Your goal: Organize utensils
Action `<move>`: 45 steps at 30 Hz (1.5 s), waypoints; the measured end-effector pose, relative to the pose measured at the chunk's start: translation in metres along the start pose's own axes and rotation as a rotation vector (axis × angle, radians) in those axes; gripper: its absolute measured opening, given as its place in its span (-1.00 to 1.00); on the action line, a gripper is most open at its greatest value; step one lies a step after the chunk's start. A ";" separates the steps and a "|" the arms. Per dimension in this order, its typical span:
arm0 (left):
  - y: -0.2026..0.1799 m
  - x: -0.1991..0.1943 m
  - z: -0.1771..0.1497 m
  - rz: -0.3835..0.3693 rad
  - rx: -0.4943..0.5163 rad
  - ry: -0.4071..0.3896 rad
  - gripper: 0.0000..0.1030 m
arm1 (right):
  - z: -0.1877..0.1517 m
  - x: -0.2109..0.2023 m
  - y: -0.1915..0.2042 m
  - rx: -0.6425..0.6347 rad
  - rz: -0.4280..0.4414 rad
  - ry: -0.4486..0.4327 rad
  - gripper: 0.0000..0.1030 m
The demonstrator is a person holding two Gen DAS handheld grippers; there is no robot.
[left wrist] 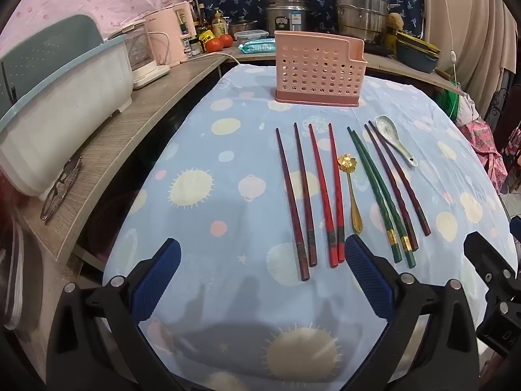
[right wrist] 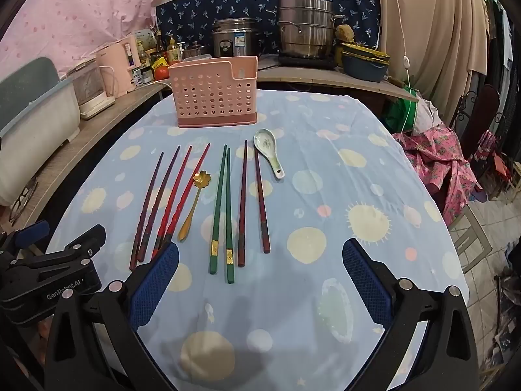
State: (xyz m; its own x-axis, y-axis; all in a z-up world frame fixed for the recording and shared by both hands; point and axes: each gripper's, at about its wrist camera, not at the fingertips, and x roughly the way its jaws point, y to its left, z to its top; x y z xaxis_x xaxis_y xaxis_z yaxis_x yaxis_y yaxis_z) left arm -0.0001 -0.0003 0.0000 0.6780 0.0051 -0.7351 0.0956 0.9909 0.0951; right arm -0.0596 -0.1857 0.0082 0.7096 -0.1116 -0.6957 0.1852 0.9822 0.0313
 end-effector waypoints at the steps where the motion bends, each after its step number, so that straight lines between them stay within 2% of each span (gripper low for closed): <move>1: 0.000 0.000 0.000 0.001 -0.002 -0.001 0.86 | 0.000 0.000 0.000 0.000 0.004 -0.002 0.87; 8: -0.008 -0.006 -0.005 0.000 -0.013 -0.024 0.86 | 0.000 0.000 0.001 -0.009 0.008 0.002 0.87; 14: 0.000 -0.006 -0.002 -0.023 -0.017 -0.027 0.86 | 0.002 -0.002 -0.004 0.007 0.009 0.000 0.87; 33: 0.001 -0.004 -0.004 -0.016 -0.021 -0.007 0.86 | -0.003 -0.002 -0.001 0.010 0.007 -0.002 0.87; 45: -0.002 -0.008 -0.006 -0.041 0.004 -0.026 0.86 | -0.005 -0.004 -0.002 0.010 0.005 -0.004 0.87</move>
State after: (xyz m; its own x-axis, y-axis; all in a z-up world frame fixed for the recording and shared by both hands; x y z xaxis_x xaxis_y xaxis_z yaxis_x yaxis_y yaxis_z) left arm -0.0100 -0.0017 0.0021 0.6923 -0.0393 -0.7206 0.1267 0.9896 0.0677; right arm -0.0662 -0.1861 0.0079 0.7133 -0.1070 -0.6926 0.1883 0.9812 0.0423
